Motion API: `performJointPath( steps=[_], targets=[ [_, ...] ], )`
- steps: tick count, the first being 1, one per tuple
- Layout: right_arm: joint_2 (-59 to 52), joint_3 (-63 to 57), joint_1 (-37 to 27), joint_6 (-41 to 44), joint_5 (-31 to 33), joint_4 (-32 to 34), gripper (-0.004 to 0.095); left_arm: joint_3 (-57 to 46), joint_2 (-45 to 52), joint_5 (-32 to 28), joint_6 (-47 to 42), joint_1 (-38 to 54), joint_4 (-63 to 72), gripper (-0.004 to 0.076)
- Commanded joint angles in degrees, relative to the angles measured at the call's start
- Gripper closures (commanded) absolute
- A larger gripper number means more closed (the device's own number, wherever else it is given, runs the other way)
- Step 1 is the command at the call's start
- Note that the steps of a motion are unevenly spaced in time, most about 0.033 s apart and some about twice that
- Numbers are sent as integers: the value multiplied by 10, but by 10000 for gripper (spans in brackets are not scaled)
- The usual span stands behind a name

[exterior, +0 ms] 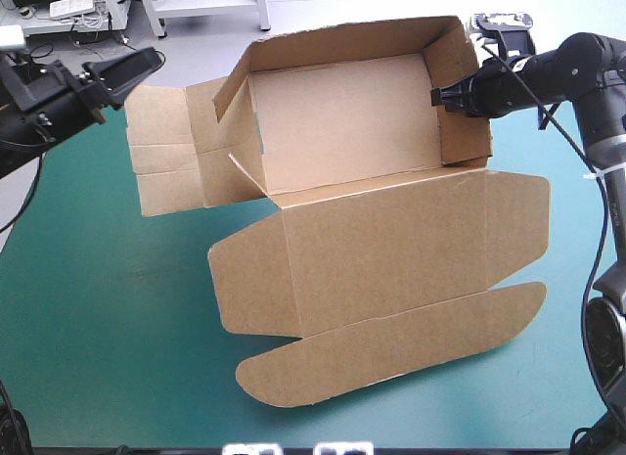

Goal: Fold the box

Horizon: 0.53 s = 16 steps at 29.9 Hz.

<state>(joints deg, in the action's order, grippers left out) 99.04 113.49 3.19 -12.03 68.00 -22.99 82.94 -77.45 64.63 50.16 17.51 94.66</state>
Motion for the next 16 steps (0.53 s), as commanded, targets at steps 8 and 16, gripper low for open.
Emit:
performJointPath(
  steps=[8, 16],
  targets=[
    [-51, 17, 0, 7, -20, -55, 924, 32, 6, -37, -57, 135, -108, 734],
    [-71, 17, 0, 7, -18, -82, 924, 32, -58, 21, -92, 142, -195, 734]
  ],
)
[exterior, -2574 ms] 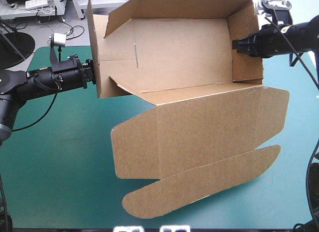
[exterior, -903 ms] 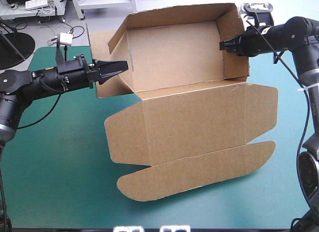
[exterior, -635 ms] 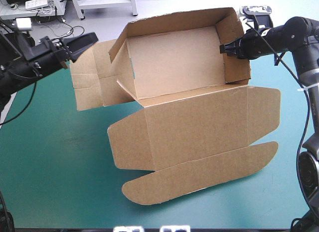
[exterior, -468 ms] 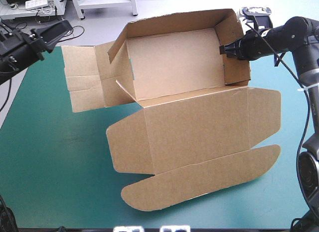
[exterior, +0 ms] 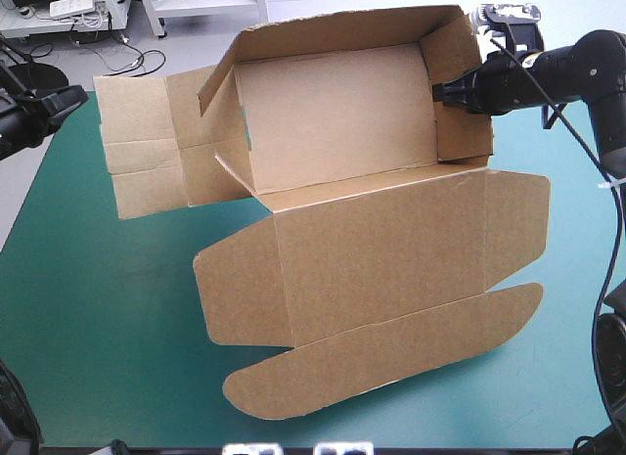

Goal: Fold the box

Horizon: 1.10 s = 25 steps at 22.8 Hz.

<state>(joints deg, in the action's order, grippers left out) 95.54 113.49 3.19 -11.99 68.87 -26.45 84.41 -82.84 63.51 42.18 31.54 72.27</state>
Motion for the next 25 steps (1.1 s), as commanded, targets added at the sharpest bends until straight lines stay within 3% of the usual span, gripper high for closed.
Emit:
performJointPath(
  steps=[1, 5, 15, 25],
  targets=[
    [-36, 18, 0, 7, -27, -52, 924, 17, -15, 48, -12, 2, 28, 734],
    [-36, 18, 0, 7, -32, -74, 924, 16, -49, 104, -24, -20, 27, 734],
    [-29, 18, 0, 7, -64, -75, 924, 18, -36, 104, -27, -174, 101, 734],
    [-7, 18, 0, 7, -69, -52, 924, 18, 25, 104, -30, -182, 101, 734]
  ],
)
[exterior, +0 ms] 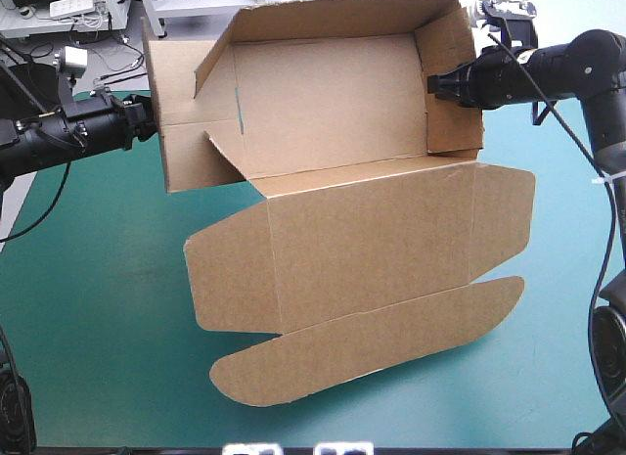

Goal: Fold the box

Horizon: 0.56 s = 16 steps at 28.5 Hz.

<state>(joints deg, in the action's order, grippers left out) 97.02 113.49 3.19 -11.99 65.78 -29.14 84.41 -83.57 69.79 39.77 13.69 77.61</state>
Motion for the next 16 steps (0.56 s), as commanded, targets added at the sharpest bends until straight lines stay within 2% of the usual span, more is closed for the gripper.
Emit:
performJointPath(
  steps=[1, 10, 16],
  targets=[
    [-20, 18, 0, 7, -40, -25, 924, 18, 37, 41, -7, -3, 47, 734],
    [-14, 18, 4, 7, -65, -40, 924, 18, 47, 41, -28, -7, 47, 734],
    [-2, 17, 23, 7, -81, -31, 924, 18, 47, 41, -18, -53, 52, 734]
  ],
)
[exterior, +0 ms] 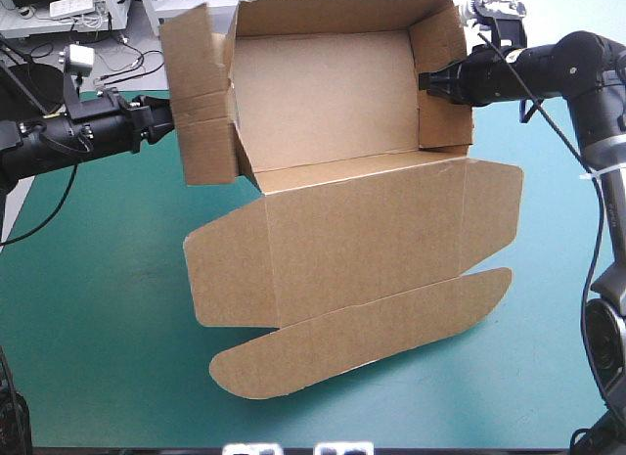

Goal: Fold the box

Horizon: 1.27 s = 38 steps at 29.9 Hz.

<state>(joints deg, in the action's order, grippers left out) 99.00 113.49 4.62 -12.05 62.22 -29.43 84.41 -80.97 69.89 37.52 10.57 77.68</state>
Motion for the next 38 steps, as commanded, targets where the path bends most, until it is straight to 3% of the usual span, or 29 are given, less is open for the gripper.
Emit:
performJointPath(
  steps=[1, 17, 20, 25, 27, 38],
  targets=[
    [-22, 17, 12, 7, -48, -26, 924, 18, 21, 39, 6, -27, 51, 734],
    [-22, 17, 15, 7, -71, -16, 924, 18, 21, 40, 6, -35, 51, 724],
    [-22, 17, 15, 7, -76, -14, 924, 18, 21, 40, 24, -46, 51, 652],
    [-13, 17, 15, 10, -77, -14, 924, 18, 21, 40, 39, -59, 51, 441],
    [-7, 17, 15, 11, -77, -14, 924, 18, 21, 40, 39, -59, 51, 392],
    [12, 17, 19, 11, -78, -16, 924, 18, 21, 24, 51, -59, 38, 380]
  ],
)
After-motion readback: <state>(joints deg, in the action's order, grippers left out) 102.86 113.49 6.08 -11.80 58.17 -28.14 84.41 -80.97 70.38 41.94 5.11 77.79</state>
